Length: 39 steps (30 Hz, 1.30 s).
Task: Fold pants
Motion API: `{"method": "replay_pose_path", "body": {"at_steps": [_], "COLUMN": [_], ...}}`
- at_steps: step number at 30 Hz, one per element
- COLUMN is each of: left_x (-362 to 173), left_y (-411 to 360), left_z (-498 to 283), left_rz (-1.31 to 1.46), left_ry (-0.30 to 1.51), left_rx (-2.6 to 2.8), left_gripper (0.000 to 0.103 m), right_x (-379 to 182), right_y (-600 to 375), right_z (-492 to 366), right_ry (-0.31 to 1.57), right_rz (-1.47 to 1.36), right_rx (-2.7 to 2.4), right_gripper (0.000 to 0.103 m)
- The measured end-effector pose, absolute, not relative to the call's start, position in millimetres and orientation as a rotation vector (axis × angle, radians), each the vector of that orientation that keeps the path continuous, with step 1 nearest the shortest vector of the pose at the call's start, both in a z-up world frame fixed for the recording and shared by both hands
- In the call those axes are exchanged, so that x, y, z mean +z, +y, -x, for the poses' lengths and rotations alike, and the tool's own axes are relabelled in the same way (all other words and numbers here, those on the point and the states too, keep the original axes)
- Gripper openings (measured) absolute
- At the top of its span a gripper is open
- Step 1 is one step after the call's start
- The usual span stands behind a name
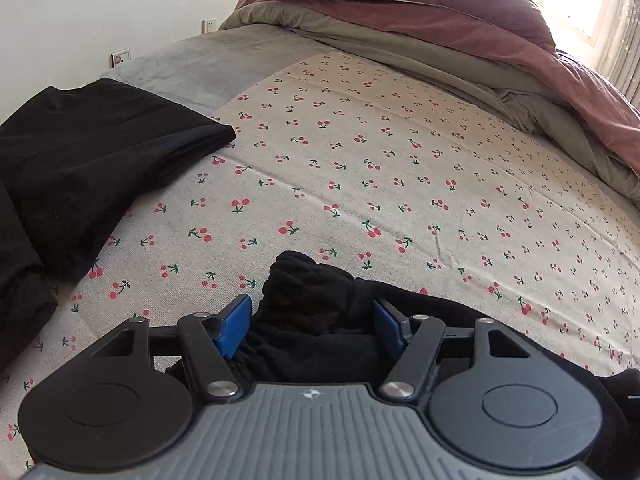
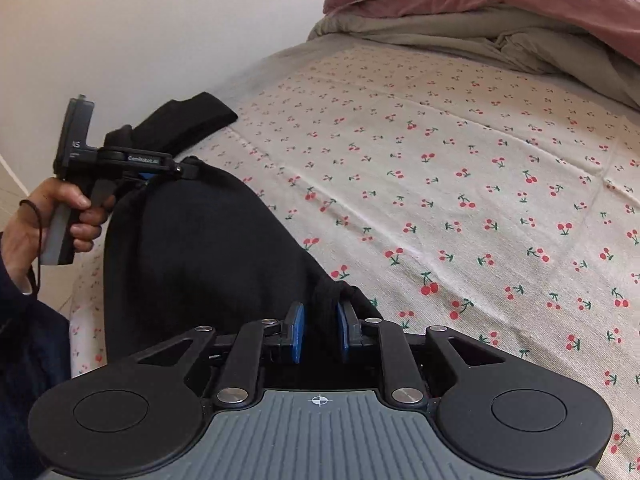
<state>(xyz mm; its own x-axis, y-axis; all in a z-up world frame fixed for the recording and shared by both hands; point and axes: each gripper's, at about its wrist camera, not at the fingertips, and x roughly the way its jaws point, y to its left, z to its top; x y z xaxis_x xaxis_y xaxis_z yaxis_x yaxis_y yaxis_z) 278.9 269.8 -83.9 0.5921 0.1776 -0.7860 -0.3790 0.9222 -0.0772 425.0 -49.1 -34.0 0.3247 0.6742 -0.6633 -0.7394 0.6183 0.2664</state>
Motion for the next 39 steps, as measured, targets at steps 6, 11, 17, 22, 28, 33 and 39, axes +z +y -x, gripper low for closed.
{"method": "replay_pose_path", "body": {"at_steps": [6,11,17,22,28,33,39], "left_x": [-85.7,-75.4,-80.1,-78.9,-76.5,-73.8,-69.7], "left_y": [275.7,272.6,268.3,271.5,279.6,283.2,286.8], "left_z": [-280.6,-275.5,-281.3,-281.5,-275.4,-272.1,-268.8], "left_rz": [0.282,0.293,0.283,0.25,0.268,0.29,0.319], "left_ry": [0.885,0.833,0.839,0.841,0.843,0.847,0.846], "left_rx": [0.317,0.338,0.345,0.346,0.35,0.364,0.383], "left_gripper": [0.066,0.04,0.042,0.045,0.047,0.053,0.065], "right_x": [-53.8,-29.0,-35.8,-56.6,-23.0,-10.8,-31.3], "right_y": [-48.0,-70.7,-50.3,-33.2,-66.8,-168.2,-322.8], "right_z": [-450.6,-443.0,-470.6,-481.1,-424.7,-369.6,-305.9], "right_ry": [0.861,0.667,0.707,0.734,0.633,0.623,0.621], "right_rz": [-0.017,-0.159,-0.036,-0.024,0.001,0.054,-0.239], "right_rx": [0.876,0.755,0.658,0.605,0.523,0.297,0.016], "right_gripper": [0.016,0.004,0.004,0.006,0.045,0.046,0.046]}}
